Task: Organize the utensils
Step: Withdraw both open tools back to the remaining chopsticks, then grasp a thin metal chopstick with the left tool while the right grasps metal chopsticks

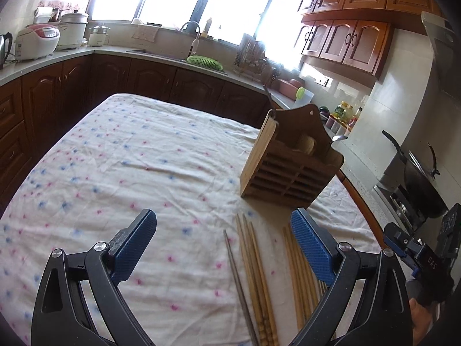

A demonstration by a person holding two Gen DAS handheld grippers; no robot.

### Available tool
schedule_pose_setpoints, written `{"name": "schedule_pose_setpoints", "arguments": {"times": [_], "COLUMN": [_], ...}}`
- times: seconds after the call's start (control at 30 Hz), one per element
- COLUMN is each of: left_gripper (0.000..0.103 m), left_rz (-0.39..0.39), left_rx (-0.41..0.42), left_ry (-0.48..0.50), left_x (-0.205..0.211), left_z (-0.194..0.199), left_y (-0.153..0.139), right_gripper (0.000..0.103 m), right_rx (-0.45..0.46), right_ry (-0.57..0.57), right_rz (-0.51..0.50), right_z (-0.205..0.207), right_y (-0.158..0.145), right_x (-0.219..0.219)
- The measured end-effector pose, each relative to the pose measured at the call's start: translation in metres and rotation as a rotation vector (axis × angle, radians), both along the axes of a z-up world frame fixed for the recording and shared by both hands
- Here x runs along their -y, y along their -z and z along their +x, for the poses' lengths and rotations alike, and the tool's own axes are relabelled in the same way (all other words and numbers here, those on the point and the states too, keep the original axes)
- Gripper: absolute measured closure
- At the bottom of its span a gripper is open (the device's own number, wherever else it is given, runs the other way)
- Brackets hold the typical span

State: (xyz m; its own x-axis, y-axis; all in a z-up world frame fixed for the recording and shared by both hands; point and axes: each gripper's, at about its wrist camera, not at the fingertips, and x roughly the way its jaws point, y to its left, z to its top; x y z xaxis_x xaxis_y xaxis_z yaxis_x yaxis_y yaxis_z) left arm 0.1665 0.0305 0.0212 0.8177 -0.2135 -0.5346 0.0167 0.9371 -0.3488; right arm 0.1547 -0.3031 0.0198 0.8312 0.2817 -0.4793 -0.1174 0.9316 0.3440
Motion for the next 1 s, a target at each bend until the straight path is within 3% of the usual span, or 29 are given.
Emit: {"name": "schedule_pose_setpoints", "arguments": {"times": [0.27,0.57,0.73,0.87,1.0], "left_gripper": [0.007,0.007,0.007,0.016,0.023], "left_rz": [0.015,0.043,0.044,0.056,0.074], "left_rx": [-0.088,-0.139,-0.154,-0.174,-0.198], "left_ry": [-0.013,-0.003,0.004,0.029,0.06], "left_x": [-0.001,0.005,0.007,0.012,0.019], "left_z": [-0.022,-0.022,-0.015,-0.005,0.007], "left_y": [0.024,0.031,0.033,0.034,0.036], "right_gripper": [0.006,0.008,0.021,0.031,0.05], "right_rx": [-0.076,-0.094,-0.106,-0.128,-0.156], "right_ry": [0.0,-0.007,-0.021,-0.032,-0.04], "right_rz": [0.043,0.019,-0.007,-0.024,-0.036], "right_z": [-0.023,-0.025,-0.017,-0.007,0.007], "right_y": [0.025,0.03,0.031,0.033,0.035], "right_x": [-0.001,-0.007,-0.012,-0.017,-0.021]}}
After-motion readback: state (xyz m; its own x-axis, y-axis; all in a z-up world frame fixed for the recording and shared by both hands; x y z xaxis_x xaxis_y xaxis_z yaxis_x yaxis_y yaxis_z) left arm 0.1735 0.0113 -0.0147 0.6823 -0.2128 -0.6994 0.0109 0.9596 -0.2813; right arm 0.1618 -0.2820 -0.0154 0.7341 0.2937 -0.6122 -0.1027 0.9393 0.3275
